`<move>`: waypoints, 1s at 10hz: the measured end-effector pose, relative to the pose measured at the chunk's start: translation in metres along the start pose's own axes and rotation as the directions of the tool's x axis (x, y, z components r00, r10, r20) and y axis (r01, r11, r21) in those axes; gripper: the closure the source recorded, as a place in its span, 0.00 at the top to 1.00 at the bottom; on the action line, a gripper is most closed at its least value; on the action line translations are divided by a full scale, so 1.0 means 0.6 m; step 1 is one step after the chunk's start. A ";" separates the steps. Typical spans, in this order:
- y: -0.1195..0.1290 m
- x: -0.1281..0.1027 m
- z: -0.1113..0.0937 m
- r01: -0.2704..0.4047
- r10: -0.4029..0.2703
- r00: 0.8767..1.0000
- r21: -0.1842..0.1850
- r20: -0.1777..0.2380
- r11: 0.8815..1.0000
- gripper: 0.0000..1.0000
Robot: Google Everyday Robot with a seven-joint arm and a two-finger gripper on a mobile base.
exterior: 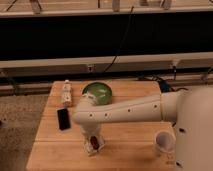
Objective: Place the pepper on the white sponge
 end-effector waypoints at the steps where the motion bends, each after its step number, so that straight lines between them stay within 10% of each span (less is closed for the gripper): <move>1: 0.002 0.000 -0.001 -0.003 0.003 1.000 0.002 0.001 1.000 0.39; 5: 0.012 -0.002 -0.011 -0.010 0.010 1.000 0.021 -0.003 1.000 0.78; 10: 0.026 -0.006 -0.030 -0.019 0.021 0.999 0.048 -0.028 0.999 0.80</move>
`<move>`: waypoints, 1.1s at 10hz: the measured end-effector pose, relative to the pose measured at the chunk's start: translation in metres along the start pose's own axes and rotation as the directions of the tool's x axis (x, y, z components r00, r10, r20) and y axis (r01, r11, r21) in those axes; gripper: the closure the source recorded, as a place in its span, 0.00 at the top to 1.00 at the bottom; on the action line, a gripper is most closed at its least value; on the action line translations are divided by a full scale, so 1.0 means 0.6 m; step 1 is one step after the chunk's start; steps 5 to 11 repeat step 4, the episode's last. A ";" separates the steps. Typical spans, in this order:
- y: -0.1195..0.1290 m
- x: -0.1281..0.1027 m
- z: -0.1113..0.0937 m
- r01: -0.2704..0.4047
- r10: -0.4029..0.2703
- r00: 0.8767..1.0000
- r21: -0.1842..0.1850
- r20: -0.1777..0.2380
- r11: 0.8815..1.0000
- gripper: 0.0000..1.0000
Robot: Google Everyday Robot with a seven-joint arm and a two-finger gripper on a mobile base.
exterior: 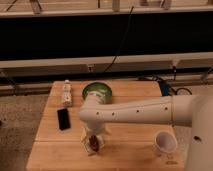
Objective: Place the pepper on the white sponge
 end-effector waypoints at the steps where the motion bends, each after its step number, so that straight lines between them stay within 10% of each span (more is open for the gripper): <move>1: 0.003 0.000 -0.009 -0.001 0.001 1.000 0.006 -0.012 1.000 0.80; 11: 0.004 0.000 -0.042 -0.002 0.002 1.000 0.011 -0.021 1.000 0.80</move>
